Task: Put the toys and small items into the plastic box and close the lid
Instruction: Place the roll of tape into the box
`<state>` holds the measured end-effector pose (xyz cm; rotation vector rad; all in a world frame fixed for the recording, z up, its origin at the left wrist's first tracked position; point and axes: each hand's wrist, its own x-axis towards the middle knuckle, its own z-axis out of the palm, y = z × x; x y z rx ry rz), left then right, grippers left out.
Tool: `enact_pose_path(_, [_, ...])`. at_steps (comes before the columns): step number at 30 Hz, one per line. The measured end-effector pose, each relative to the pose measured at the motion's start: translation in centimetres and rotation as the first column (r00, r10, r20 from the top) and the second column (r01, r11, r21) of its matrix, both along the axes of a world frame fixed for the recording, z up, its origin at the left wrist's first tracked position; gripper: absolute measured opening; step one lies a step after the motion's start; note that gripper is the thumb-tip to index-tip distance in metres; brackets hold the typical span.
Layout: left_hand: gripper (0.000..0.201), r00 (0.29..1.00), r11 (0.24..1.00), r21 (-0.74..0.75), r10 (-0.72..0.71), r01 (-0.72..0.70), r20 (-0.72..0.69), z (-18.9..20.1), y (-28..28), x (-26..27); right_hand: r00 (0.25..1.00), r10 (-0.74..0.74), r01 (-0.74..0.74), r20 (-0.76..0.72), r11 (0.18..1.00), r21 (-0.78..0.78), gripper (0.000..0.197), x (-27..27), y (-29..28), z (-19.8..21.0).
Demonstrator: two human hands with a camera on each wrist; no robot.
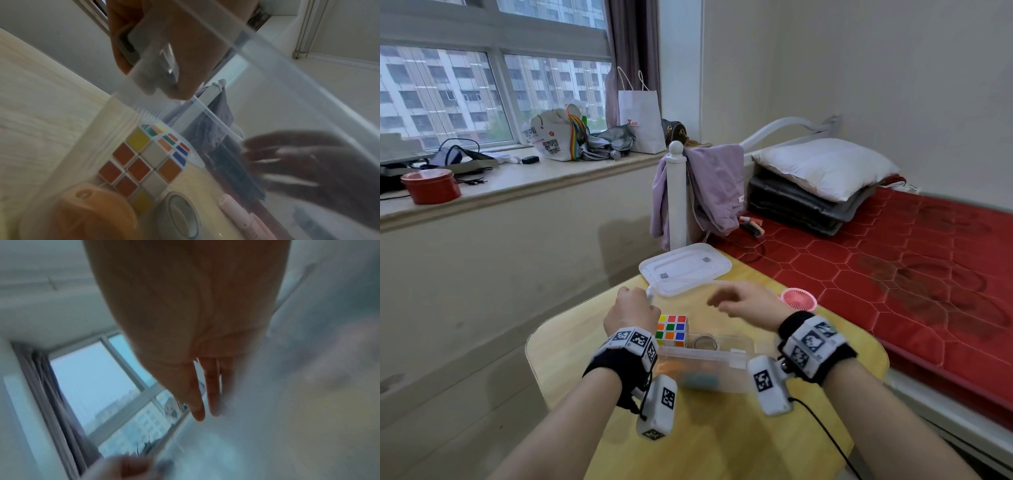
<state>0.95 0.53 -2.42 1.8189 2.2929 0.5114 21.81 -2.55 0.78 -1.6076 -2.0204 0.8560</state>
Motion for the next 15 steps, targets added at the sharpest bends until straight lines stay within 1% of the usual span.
enact_pose_path(1, [0.017,1.0,1.0,-0.001,-0.002,0.002,-0.004,0.0,0.0,0.0,0.991,-0.072,0.078,-0.115,0.996,0.053,0.024,1.2,-0.2,0.9])
enact_pose_path(2, [0.017,1.0,1.0,0.001,-0.005,0.005,-0.007,0.0,0.0,0.1,0.97,-0.148,0.171,-0.193,0.979,0.113,0.022,2.6,-0.3,1.8])
enact_pose_path(3, [0.018,1.0,1.0,0.003,-0.005,0.005,-0.009,0.1,0.0,0.1,0.946,-0.244,0.284,-0.215,0.942,0.18,0.022,4.3,-0.3,2.2])
enact_pose_path(4, [0.018,1.0,1.0,0.005,-0.005,0.005,-0.011,0.1,0.0,0.0,0.913,-0.353,0.396,-0.202,0.885,0.244,0.022,6.1,0.0,2.3])
enact_pose_path(5, [0.018,1.0,1.0,0.005,-0.004,0.004,-0.013,0.1,0.0,0.0,0.869,-0.468,0.494,-0.159,0.826,0.271,0.023,7.9,0.3,1.8])
enact_pose_path(6, [0.018,1.0,1.0,0.003,-0.004,0.004,-0.014,0.1,0.1,0.0,0.818,-0.568,0.571,-0.093,0.782,0.249,0.023,9.7,0.7,0.8])
enact_pose_path(7, [0.018,1.0,1.0,0.0,-0.003,0.003,-0.014,0.1,0.1,0.0,0.776,-0.631,0.62,0.009,0.765,0.173,0.021,11.0,1.0,-0.5])
enact_pose_path(9, [0.018,1.0,1.0,-0.005,0.001,-0.001,-0.014,0.1,0.1,0.0,0.729,-0.641,0.663,0.243,0.749,-0.013,0.02,12.7,1.0,-4.2])
enact_pose_path(10, [0.018,1.0,1.0,-0.008,0.003,-0.003,-0.014,0.2,0.2,0.0,0.697,-0.635,0.686,0.334,0.726,-0.051,0.022,12.9,0.6,-5.9])
enact_pose_path(11, [0.019,1.0,1.0,-0.009,0.005,-0.005,-0.014,0.2,0.2,0.0,0.666,-0.644,0.706,0.376,0.707,-0.038,0.023,12.7,0.2,-7.1])
enact_pose_path(12, [0.019,1.0,1.0,-0.01,0.005,-0.006,-0.012,0.1,0.2,0.0,0.644,-0.67,0.72,0.369,0.694,0.005,0.022,12.6,-0.2,-8.1])
enact_pose_path(14, [0.018,1.0,1.0,-0.007,0.009,-0.009,0.002,0.1,0.2,0.1,0.623,-0.701,0.721,0.345,0.687,0.093,0.017,12.3,-0.4,-9.0])
enact_pose_path(15, [0.018,1.0,1.0,-0.007,0.009,-0.009,0.005,0.1,0.1,0.1,0.617,-0.702,0.717,0.357,0.688,0.112,0.016,12.2,-0.3,-9.1])
